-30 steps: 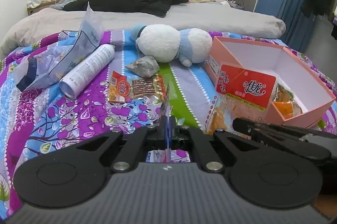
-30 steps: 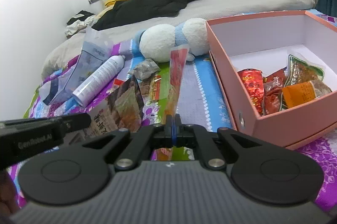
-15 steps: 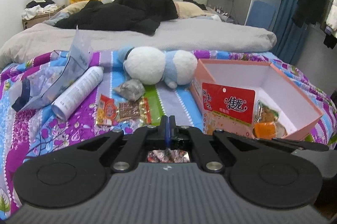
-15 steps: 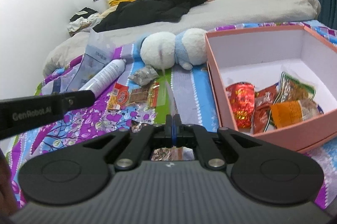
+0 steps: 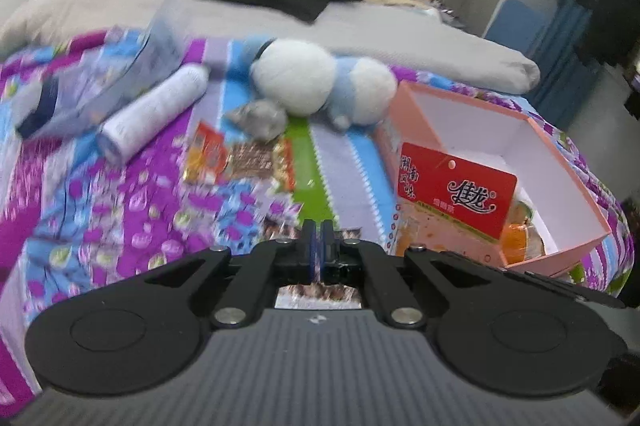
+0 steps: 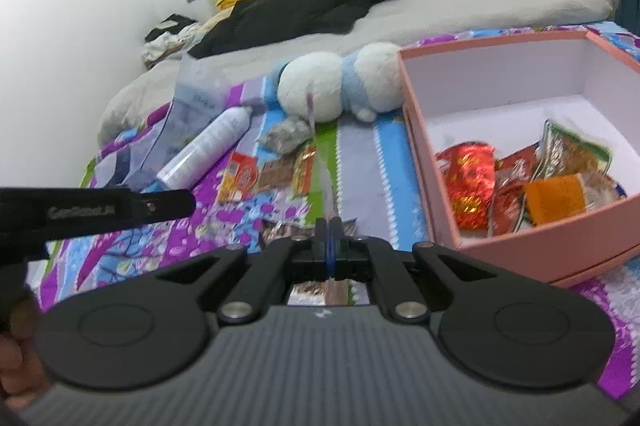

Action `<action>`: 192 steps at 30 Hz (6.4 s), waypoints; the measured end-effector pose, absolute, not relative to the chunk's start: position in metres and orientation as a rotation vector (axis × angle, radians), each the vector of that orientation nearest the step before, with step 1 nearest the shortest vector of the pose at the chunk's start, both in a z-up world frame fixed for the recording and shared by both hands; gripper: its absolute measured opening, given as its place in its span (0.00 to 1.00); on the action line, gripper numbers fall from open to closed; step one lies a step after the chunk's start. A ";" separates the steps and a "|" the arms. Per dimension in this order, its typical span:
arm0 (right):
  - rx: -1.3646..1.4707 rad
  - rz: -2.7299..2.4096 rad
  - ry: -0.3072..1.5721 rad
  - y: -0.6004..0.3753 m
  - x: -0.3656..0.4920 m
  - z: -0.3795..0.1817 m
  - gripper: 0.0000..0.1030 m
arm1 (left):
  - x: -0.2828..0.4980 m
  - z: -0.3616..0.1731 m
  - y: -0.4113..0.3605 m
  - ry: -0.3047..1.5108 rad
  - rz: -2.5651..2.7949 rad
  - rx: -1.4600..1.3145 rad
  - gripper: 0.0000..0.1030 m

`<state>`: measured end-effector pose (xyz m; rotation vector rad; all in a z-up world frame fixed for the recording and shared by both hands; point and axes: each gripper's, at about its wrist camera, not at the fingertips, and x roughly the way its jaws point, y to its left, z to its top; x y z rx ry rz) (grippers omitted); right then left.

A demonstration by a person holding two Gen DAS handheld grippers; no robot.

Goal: Organize snacks

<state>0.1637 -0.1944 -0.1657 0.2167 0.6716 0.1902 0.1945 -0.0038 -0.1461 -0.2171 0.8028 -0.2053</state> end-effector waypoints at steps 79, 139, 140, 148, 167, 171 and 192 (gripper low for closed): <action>0.250 0.205 0.851 -0.220 0.177 -0.243 0.06 | 0.270 -0.280 -0.003 1.158 -0.355 -0.521 0.60; 0.086 -0.036 0.460 -0.311 0.176 -0.057 0.04 | 0.268 -0.017 -0.103 0.668 -0.410 -0.227 0.16; 0.085 -0.049 0.459 -0.316 0.179 -0.057 0.04 | 0.271 -0.017 -0.110 0.672 -0.419 -0.226 0.16; 0.081 -0.125 0.567 -0.358 0.209 -0.088 0.04 | 0.305 -0.052 -0.166 0.787 -0.468 -0.218 0.16; 0.107 -0.074 0.810 -0.379 0.235 -0.162 0.59 | 0.357 -0.137 -0.203 1.029 -0.458 -0.159 0.57; 0.123 -0.076 0.775 -0.384 0.232 -0.149 0.59 | 0.347 -0.111 -0.190 0.976 -0.462 -0.161 0.57; 0.132 0.066 0.521 -0.314 0.176 -0.063 0.59 | 0.241 -0.023 -0.104 0.706 -0.430 -0.133 0.57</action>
